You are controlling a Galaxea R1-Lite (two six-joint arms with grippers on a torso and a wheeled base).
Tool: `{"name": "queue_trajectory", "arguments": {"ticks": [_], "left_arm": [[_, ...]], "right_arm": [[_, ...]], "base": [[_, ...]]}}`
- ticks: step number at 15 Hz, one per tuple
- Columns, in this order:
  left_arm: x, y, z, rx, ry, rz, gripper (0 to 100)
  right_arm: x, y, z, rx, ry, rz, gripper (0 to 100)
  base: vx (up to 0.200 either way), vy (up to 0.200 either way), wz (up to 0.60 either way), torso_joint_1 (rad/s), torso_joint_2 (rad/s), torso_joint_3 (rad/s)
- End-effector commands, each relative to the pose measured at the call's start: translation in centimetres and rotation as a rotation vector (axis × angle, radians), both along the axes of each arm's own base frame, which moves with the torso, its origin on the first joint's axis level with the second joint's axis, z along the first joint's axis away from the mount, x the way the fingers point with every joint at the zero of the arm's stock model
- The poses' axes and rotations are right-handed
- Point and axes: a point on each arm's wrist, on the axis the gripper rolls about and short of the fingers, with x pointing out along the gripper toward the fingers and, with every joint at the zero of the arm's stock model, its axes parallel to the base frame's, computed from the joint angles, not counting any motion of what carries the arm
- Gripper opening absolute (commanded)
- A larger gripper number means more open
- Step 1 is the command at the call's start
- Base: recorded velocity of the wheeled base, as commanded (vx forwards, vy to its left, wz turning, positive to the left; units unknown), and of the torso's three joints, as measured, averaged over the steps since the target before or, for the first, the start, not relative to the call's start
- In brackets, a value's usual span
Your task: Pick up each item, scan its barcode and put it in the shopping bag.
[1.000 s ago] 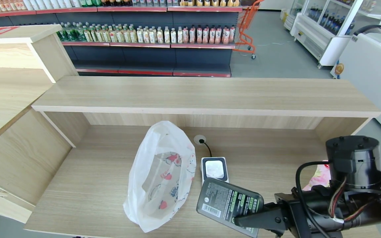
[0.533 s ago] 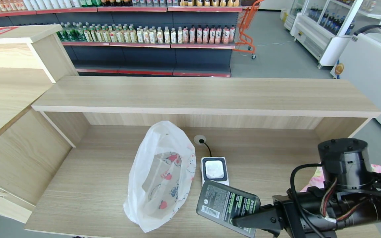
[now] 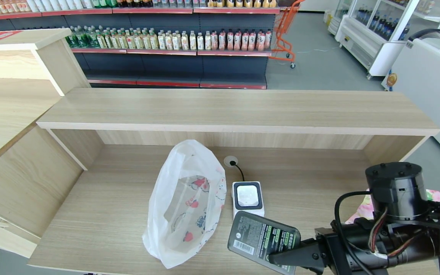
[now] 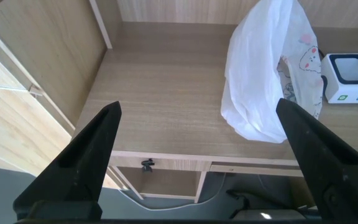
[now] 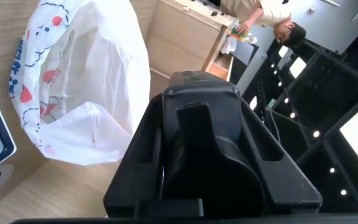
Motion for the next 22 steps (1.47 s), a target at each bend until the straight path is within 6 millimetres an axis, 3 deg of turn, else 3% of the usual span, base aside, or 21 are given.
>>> {"name": "queue_trajectory", "arguments": {"ticks": [1,3,4,7,8,11,13,14,15,16,20,21,22], "left_arm": [[0.0,0.0,0.0,0.0,0.0,0.0,100],[0.0,0.0,0.0,0.0,0.001,0.0,100],[0.0,0.0,0.0,0.0,0.0,0.0,100],[0.0,0.0,0.0,0.0,0.0,0.0,100],[0.0,0.0,0.0,0.0,0.0,0.0,100],[0.0,0.0,0.0,0.0,0.0,0.0,100],[0.0,0.0,0.0,0.0,0.0,0.0,100],[0.0,0.0,0.0,0.0,0.0,0.0,100],[0.0,0.0,0.0,0.0,0.0,0.0,100],[0.0,0.0,0.0,0.0,0.0,0.0,100],[0.0,0.0,0.0,0.0,0.0,0.0,100],[0.0,0.0,0.0,0.0,0.0,0.0,100],[0.0,0.0,0.0,0.0,0.0,0.0,100]], "right_arm": [[-0.2,-0.1,0.1,0.002,-0.003,0.001,0],[-0.7,-0.8,1.0,0.032,0.07,-0.045,0],[-1.0,-1.2,2.8,0.104,0.221,-0.13,0],[-2.7,-4.4,7.0,0.407,0.578,-0.584,0],[-3.4,-5.5,7.3,0.491,0.684,-0.672,0],[-2.4,-7.9,6.6,0.695,1.086,-0.868,0],[-1.1,-9.0,5.3,0.89,1.514,-0.993,0],[-0.4,-9.2,4.8,0.985,1.726,-1.025,0],[-0.2,-9.2,4.5,1.014,1.805,-1.037,0],[0.8,-9.0,3.1,1.131,2.067,-1.12,0],[3.6,-7.7,-0.8,1.302,2.476,-1.317,0],[4.4,-7.2,-1.4,-1.308,-2.516,1.308,0],[5.4,-6.3,-2.0,-1.281,-2.496,1.25,0]], "base": [[0.0,0.0,0.0,0.0,0.0,0.0],[0.0,0.0,0.0,0.0,0.0,0.0],[0.0,0.0,0.0,0.0,0.0,0.0],[0.0,0.0,0.0,0.0,0.0,0.0],[0.0,0.0,0.0,0.0,0.0,0.0],[0.0,0.0,0.0,0.0,0.0,0.0],[0.0,0.0,0.0,0.0,0.0,0.0],[0.0,0.0,0.0,0.0,0.0,0.0],[0.0,0.0,0.0,0.0,0.0,0.0],[0.0,0.0,0.0,0.0,0.0,0.0],[0.0,0.0,0.0,0.0,0.0,0.0],[0.0,0.0,0.0,0.0,0.0,0.0],[0.0,0.0,0.0,0.0,0.0,0.0]]}}
